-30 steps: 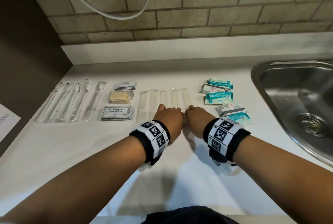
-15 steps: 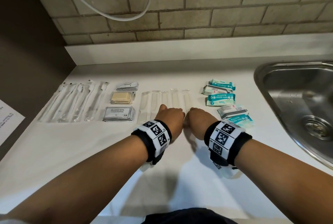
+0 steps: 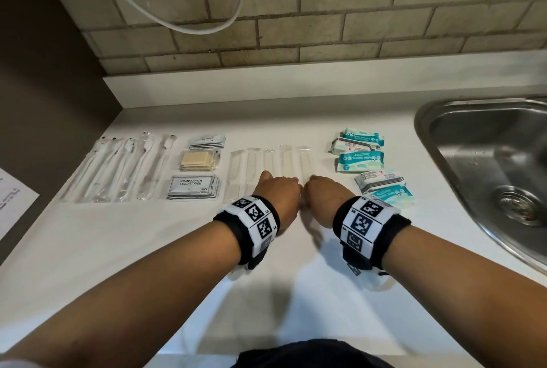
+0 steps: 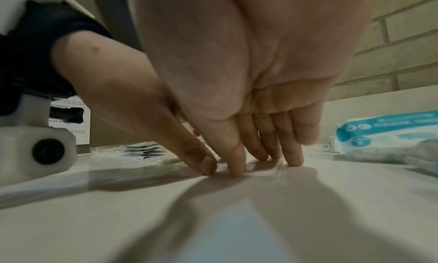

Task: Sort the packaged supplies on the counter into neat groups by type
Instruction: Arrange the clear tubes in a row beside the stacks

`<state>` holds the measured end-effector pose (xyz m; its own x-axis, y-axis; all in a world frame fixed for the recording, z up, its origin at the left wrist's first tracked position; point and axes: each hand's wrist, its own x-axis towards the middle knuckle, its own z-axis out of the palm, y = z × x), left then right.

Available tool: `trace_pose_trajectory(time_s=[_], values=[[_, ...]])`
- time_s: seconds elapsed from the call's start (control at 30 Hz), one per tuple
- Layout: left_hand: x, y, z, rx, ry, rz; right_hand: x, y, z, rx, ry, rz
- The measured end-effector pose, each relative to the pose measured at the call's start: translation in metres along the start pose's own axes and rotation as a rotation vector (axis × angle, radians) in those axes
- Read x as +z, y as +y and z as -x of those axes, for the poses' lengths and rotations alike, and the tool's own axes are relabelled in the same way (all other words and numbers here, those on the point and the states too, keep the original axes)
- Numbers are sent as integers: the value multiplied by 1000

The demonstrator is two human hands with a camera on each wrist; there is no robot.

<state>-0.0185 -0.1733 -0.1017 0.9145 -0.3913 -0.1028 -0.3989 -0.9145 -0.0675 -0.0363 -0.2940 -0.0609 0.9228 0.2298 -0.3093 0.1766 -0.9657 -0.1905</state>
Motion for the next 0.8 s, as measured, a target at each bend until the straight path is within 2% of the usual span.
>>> trace_pose_trajectory(time_s=[0.47, 0.67, 0.8], values=[[-14, 5, 7, 7, -37, 27, 4, 3, -3, -7, 4, -5], [-29, 3, 9, 30, -54, 68, 3, 12, -3, -62, 22, -22], [-46, 1, 2, -25, -61, 162, -5, 24, 4, -114, 66, -85]])
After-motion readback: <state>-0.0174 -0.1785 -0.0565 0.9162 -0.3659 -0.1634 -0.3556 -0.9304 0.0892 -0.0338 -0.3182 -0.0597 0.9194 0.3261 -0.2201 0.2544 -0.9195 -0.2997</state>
